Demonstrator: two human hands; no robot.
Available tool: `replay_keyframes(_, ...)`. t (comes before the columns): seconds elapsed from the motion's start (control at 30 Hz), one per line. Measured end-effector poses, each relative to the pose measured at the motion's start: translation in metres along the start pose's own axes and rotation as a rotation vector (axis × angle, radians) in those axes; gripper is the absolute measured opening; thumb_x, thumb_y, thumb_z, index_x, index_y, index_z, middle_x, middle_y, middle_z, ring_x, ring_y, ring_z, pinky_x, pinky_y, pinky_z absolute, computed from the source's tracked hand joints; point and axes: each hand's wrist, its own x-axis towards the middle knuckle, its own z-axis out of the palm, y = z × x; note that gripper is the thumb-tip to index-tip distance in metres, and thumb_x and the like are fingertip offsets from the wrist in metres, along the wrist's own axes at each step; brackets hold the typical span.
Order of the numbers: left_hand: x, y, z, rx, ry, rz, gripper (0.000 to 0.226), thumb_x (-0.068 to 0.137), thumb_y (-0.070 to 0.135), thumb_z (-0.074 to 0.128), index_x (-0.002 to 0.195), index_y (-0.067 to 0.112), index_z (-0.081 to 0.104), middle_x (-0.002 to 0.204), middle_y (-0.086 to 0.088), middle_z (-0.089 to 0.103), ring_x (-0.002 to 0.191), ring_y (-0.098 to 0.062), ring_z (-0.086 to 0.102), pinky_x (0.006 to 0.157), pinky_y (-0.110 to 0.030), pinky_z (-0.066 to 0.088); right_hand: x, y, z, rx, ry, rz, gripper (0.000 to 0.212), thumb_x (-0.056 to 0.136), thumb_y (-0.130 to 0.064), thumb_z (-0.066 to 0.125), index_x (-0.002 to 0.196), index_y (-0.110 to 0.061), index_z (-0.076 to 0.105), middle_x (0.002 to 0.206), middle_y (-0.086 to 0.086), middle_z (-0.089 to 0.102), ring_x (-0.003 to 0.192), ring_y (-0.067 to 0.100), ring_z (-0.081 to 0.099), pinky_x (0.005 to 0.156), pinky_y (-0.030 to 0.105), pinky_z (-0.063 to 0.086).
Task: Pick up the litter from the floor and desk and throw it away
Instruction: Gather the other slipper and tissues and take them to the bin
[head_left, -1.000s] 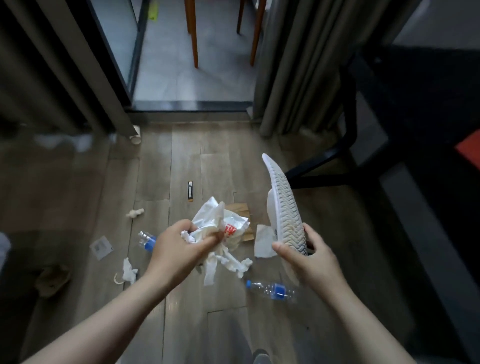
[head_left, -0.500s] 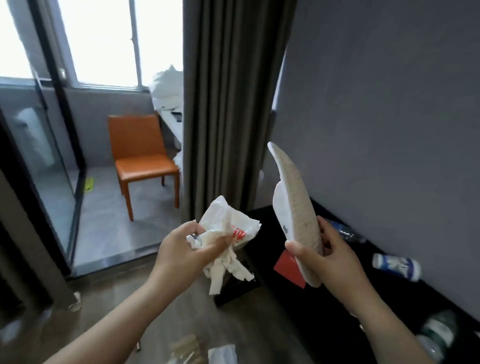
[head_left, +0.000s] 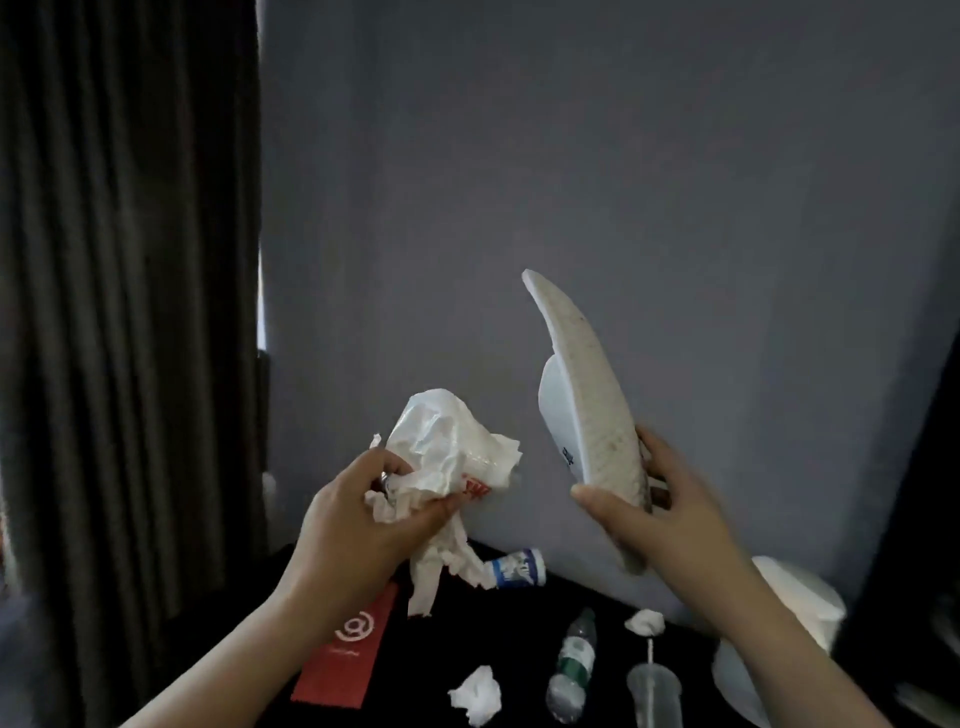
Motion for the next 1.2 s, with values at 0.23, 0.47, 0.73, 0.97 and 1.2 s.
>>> replay_keyframes(0.23, 0.024, 0.051, 0.117, -0.196, -0.292, 0.163, 0.036, 0.061, 0.052, 0.08, 0.082, 0.033, 0.058, 0.075, 0.008, 0.064, 0.058, -0.006, 0.058, 0.047, -0.012, 0.043, -0.041, -0.011, -0.102, -0.177, 0.361, 0.11, 0.049, 0.049, -0.063, 0.072, 0.085, -0.079, 0.042, 0.087, -0.05, 0.054, 0.08, -0.025, 0.055, 0.051, 0.002, 0.043)
replay_keyframes(0.47, 0.013, 0.101, 0.174, -0.43, -0.609, 0.353, 0.045, 0.059, 0.064, 0.075, 0.087, 0.033, 0.057, 0.071, 0.016, 0.061, 0.056, 0.002, 0.053, 0.05, -0.007, 0.04, -0.126, -0.049, -0.136, -0.376, 0.733, 0.225, 0.106, 0.046, -0.07, 0.079, 0.14, -0.05, 0.033, 0.122, -0.031, 0.053, 0.099, -0.013, 0.057, 0.07, 0.011, 0.049)
replay_keyframes(0.73, -0.073, 0.156, 0.21, -0.726, -1.006, 0.457, 0.041, 0.063, 0.06, 0.077, 0.086, 0.032, 0.059, 0.079, 0.012, 0.069, 0.065, -0.002, 0.066, 0.054, -0.019, 0.05, -0.251, -0.109, -0.128, -0.581, 1.126, 0.397, 0.102, 0.04, -0.072, 0.076, 0.132, -0.058, 0.035, 0.123, -0.034, 0.05, 0.098, -0.018, 0.055, 0.071, 0.013, 0.048)
replay_keyframes(0.97, -0.179, 0.24, 0.206, -0.877, -1.189, 0.544, 0.039, 0.061, 0.058, 0.079, 0.081, 0.03, 0.059, 0.076, 0.012, 0.068, 0.064, -0.003, 0.063, 0.055, -0.02, 0.048, -0.363, -0.18, -0.134, -0.767, 1.369, 0.528, 0.12, 0.04, -0.078, 0.072, 0.146, -0.046, 0.026, 0.145, -0.015, 0.04, 0.127, 0.009, 0.046, 0.104, 0.043, 0.045)
replay_keyframes(1.2, -0.305, 0.318, 0.195, -1.006, -1.302, 0.638, 0.035, 0.067, 0.048, 0.082, 0.082, 0.025, 0.06, 0.071, 0.009, 0.067, 0.058, -0.002, 0.06, 0.048, -0.012, 0.042, -0.479, -0.241, -0.159, -0.828, 1.551, 0.519, 0.123, 0.038, -0.08, 0.071, 0.146, -0.044, 0.026, 0.145, -0.01, 0.041, 0.125, 0.014, 0.049, 0.1, 0.048, 0.048)
